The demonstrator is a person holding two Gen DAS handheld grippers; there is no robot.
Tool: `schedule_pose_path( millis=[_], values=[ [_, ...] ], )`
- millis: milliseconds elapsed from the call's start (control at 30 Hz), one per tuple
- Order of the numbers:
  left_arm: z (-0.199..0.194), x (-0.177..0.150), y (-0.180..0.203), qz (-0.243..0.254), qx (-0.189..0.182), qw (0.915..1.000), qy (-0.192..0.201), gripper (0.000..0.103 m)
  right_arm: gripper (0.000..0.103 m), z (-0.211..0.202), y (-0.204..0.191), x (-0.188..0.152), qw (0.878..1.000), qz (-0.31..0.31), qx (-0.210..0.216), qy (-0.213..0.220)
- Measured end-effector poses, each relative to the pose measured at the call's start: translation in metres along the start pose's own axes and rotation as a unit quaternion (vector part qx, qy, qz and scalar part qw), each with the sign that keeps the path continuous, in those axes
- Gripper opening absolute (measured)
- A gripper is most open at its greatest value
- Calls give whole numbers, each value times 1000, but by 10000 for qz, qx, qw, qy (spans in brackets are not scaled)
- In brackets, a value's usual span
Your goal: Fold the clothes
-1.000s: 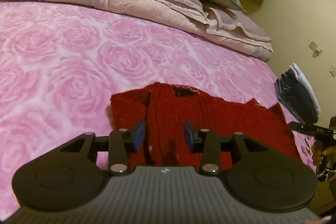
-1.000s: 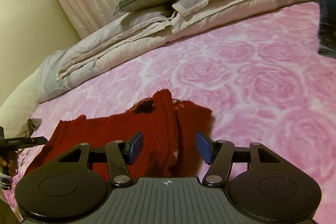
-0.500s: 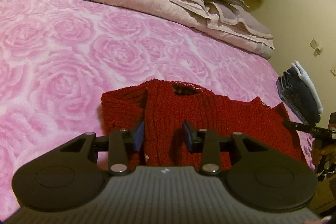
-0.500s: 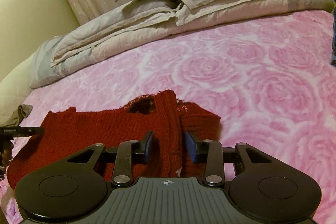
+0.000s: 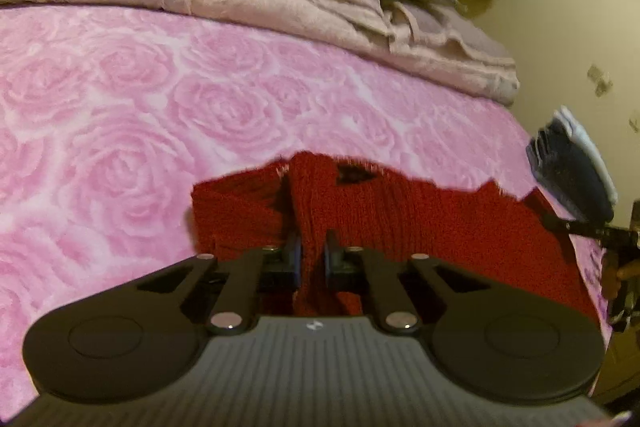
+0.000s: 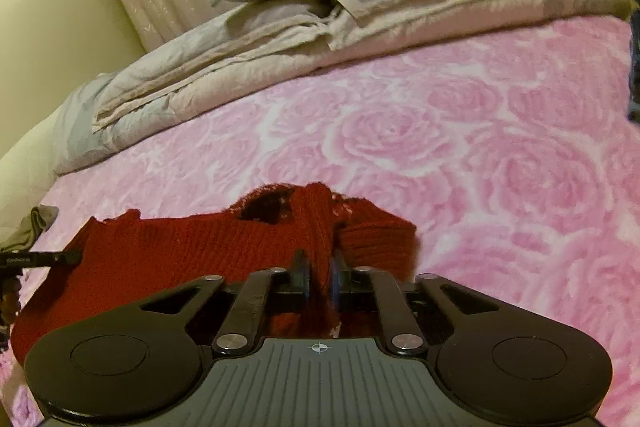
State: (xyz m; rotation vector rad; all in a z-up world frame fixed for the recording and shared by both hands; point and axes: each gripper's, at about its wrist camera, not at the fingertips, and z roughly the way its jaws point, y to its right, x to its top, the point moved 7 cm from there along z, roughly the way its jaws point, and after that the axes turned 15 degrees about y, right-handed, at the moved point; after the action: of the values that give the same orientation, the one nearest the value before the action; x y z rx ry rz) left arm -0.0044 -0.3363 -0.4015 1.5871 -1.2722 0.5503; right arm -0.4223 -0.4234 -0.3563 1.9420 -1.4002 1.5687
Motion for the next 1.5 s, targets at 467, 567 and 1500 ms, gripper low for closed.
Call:
schedule_pose_path(
  millis=[467,567,1500],
  values=[
    [0,42,0,142,246,9956,896,7,7,9,8,40,9974,-14,-280,658],
    [18,31,-6,199,403,9965,709,7,7,23,14,29,9979,-2,-473,435],
    [-81,-44,41,511,860,9947,256,5,39,-76,-40,-47,9922,-302,-1137,-422]
  ],
)
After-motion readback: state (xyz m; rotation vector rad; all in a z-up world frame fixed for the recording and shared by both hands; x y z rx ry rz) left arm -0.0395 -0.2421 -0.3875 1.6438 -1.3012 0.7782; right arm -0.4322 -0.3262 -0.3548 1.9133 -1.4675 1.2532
